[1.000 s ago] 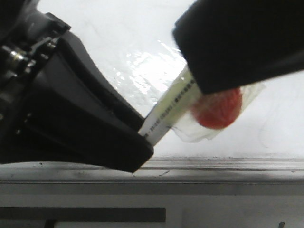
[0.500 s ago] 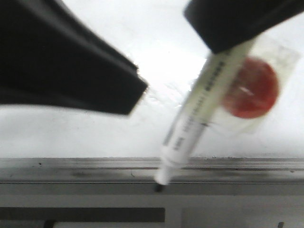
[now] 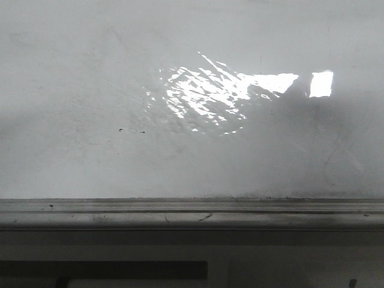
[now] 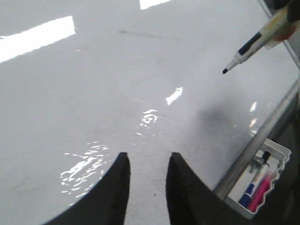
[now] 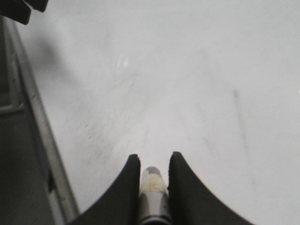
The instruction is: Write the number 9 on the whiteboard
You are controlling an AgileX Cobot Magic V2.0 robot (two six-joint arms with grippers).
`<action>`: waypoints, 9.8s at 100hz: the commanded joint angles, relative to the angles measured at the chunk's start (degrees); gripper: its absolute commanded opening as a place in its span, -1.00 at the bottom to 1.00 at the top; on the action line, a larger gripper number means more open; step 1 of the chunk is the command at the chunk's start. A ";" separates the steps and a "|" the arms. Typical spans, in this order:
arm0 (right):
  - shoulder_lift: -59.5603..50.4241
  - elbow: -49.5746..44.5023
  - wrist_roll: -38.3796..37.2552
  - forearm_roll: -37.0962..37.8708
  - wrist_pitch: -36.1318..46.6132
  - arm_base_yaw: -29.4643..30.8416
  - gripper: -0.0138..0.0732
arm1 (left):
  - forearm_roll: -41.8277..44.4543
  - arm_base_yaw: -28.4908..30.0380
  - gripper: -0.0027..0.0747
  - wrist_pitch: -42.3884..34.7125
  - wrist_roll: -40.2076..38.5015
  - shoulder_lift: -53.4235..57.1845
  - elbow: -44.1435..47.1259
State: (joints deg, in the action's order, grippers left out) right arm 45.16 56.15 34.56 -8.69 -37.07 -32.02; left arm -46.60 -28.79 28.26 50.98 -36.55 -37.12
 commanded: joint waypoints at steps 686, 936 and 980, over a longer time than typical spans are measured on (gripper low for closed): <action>-28.13 -30.61 0.24 -3.01 21.07 -7.87 -0.82 | -59.23 -26.94 -0.98 -41.88 41.31 14.00 21.11; -46.38 -58.44 -37.16 17.26 28.30 19.11 -0.82 | 43.48 26.39 -0.98 -11.95 -44.92 38.39 38.22; -46.62 -58.44 -37.16 17.14 19.14 20.46 -0.82 | 43.35 26.39 -0.98 -11.95 -44.92 38.39 38.22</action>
State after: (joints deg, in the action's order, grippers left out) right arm -0.65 -0.64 -2.59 7.62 -18.70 -12.14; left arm -3.12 -2.39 19.16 6.59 0.24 0.05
